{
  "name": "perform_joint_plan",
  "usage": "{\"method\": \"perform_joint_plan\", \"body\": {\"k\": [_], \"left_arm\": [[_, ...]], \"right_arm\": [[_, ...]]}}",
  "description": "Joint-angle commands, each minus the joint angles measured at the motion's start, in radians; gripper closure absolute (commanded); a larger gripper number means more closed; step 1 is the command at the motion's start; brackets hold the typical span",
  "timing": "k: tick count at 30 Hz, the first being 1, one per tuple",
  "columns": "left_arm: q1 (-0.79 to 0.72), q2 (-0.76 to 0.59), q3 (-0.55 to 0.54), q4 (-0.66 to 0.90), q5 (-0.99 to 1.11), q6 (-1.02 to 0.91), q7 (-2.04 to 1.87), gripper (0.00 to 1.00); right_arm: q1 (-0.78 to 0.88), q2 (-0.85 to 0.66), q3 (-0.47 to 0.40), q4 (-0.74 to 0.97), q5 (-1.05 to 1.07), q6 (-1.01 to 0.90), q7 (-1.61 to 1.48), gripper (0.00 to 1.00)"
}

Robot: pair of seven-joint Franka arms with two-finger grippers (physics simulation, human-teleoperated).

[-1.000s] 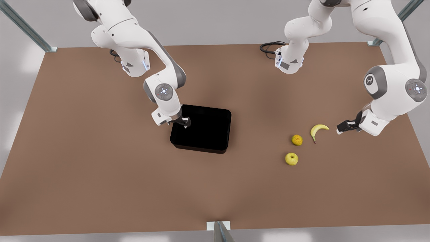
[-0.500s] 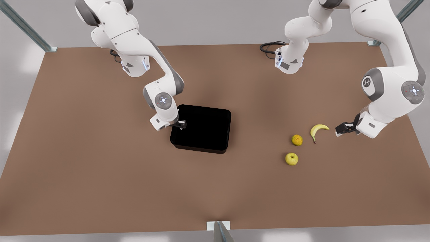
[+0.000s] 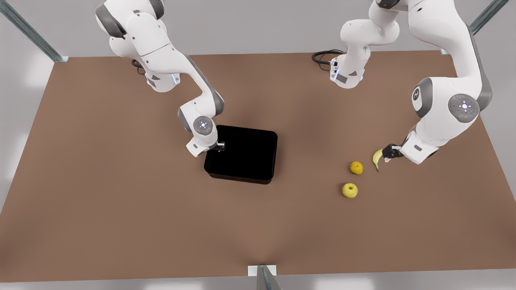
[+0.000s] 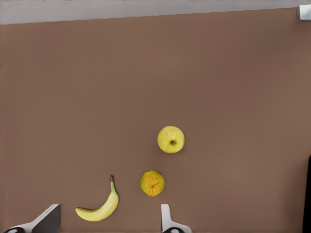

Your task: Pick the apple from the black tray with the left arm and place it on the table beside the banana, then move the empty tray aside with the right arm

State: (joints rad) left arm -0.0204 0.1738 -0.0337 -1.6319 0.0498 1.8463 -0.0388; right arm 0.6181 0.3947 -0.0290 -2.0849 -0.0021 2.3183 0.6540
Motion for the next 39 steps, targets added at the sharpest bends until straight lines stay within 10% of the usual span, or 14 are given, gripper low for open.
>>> {"method": "perform_joint_plan", "body": {"k": [1, 4, 9, 30, 39], "left_arm": [[0.057, -0.010, 0.005, 0.001, 0.007, -0.009, 0.092, 0.00], [0.065, -0.005, 0.003, 0.003, 0.008, -0.022, 0.092, 0.00], [0.065, -0.004, 0.001, 0.004, 0.008, -0.022, 0.088, 0.00], [0.065, -0.004, 0.006, 0.001, 0.012, -0.026, 0.065, 0.00], [0.065, -0.004, 0.014, -0.002, 0.016, -0.024, 0.034, 0.00]], "right_arm": [[0.000, 0.016, 0.000, 0.000, 0.001, 0.024, -0.059, 0.08], [0.000, 0.026, 0.000, 0.000, 0.001, 0.038, -0.059, 0.16], [0.000, 0.030, 0.000, 0.000, 0.004, 0.023, -0.077, 0.74], [-0.001, -0.126, -0.008, 0.011, 0.013, -0.197, -0.126, 0.83], [-0.008, -0.212, -0.175, 0.016, 0.014, -0.320, -0.372, 0.85]]}}
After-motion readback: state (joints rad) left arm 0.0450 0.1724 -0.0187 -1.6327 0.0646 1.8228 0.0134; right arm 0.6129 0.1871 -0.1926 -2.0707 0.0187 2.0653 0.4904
